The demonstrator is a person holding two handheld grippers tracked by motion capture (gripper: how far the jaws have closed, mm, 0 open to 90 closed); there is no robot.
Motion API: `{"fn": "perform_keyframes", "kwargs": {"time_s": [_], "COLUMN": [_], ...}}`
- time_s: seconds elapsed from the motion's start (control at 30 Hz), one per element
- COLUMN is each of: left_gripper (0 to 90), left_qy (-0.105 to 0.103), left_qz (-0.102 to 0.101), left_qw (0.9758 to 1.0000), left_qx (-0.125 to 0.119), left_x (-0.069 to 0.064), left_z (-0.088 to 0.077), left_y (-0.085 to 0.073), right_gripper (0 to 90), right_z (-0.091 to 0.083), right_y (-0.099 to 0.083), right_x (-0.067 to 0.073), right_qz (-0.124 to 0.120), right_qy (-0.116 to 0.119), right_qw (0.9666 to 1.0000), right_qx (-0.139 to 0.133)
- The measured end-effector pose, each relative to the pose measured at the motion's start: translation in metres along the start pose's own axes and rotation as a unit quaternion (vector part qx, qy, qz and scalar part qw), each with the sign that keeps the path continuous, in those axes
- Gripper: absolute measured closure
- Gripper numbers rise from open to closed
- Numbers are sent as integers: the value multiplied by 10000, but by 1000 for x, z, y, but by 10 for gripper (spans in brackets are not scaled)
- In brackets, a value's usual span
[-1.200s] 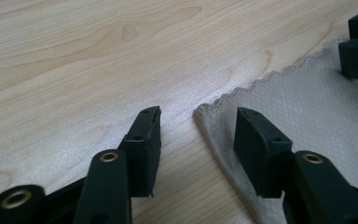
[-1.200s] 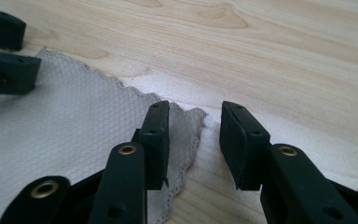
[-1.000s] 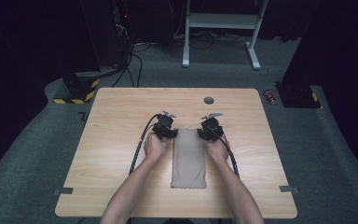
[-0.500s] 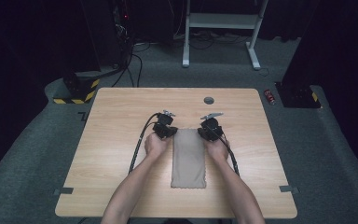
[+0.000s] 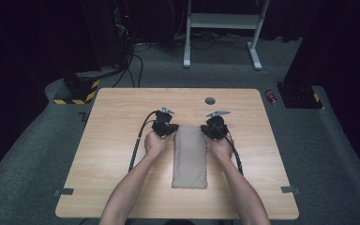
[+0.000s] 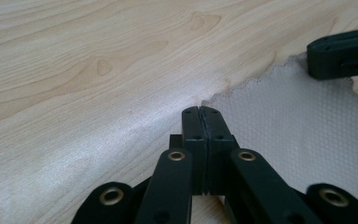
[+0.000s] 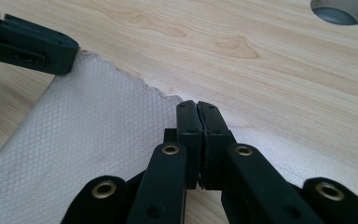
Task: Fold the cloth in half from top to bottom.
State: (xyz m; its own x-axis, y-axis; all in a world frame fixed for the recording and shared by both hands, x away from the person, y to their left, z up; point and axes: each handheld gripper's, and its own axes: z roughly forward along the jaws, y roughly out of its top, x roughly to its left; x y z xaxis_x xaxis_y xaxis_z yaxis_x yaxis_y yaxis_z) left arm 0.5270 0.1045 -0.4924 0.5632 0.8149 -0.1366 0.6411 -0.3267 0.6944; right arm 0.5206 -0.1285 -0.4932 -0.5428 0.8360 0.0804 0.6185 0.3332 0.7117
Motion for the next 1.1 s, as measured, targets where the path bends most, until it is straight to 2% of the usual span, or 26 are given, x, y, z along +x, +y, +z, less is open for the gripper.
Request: {"fn": "perform_keyframes", "kwargs": {"time_s": [0.17,0.23,0.3,0.37,0.43,0.47,0.53,0.7,0.9,1.1], "left_gripper": [896,896,896,896,896,896,896,896,895,894], "left_qy": [44,23,52,76,47,-49,-95,-130,-247,-321], "left_qz": [35,-20,-12,-11,-64,-157,-150,36,265,373], "left_qw": [10000,9999,9999,9998,9997,9995,9995,9998,9993,9988], "left_qx": [-57,-121,-121,-176,-247,-263,-250,-175,-122,-36], "left_x": [0,2,3,5,6,9,9,3,-5,-10], "left_z": [-3,-5,-6,-9,-12,-16,-17,-17,-21,-23], "left_y": [9,12,16,21,24,25,23,11,1,-8], "right_gripper": [885,885,886,886,886,886,886,885,885,884], "right_z": [-4,-9,-10,-12,-12,-12,-14,-17,-19,-23], "right_y": [8,14,20,25,30,32,32,25,11,-4], "right_x": [1,1,1,3,3,3,3,9,10,13], "right_qz": [-74,-73,-144,-178,-176,-163,-167,-353,-375,-430], "right_qy": [-47,-83,-112,-169,-197,-196,-175,-158,-54,65], "right_qw": [9999,9999,9998,9997,9996,9997,9997,9992,9993,9991], "right_qx": [59,-55,7,-61,-25,-43,-85,-39,-33,-4]}}
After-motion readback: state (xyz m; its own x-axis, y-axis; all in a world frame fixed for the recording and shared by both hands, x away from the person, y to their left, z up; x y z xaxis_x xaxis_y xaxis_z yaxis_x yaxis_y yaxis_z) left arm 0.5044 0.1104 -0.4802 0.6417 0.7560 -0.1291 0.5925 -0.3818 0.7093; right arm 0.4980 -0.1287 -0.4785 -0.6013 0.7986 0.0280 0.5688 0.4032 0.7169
